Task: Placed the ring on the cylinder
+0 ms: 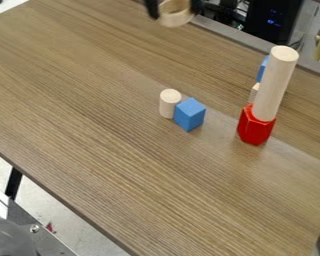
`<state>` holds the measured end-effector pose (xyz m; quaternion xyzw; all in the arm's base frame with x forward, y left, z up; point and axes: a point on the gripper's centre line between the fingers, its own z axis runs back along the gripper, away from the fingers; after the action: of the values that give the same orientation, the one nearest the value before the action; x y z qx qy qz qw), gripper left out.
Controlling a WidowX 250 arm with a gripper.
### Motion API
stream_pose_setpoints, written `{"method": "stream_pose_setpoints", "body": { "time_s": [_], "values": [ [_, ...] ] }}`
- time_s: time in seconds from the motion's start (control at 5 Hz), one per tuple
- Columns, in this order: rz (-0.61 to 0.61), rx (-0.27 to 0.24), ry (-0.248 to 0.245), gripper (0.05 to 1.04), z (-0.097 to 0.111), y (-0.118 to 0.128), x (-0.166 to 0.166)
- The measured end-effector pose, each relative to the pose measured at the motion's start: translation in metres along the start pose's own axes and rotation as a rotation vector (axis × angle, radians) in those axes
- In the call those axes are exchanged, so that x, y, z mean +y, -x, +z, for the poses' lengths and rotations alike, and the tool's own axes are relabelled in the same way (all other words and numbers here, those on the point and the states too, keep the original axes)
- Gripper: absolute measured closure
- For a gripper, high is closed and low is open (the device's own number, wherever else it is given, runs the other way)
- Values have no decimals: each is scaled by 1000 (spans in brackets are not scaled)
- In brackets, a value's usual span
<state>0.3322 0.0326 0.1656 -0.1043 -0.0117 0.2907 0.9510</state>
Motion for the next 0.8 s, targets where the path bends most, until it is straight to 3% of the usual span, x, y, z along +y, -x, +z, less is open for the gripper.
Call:
{"method": "stream_pose_setpoints", "body": {
  "time_s": [0.6, 0.8],
  "values": [
    [-274, 13, -16, 330, 19, 39, -64],
    [-309, 16, -52, 330, 15, 49, -79]
  ]
}}
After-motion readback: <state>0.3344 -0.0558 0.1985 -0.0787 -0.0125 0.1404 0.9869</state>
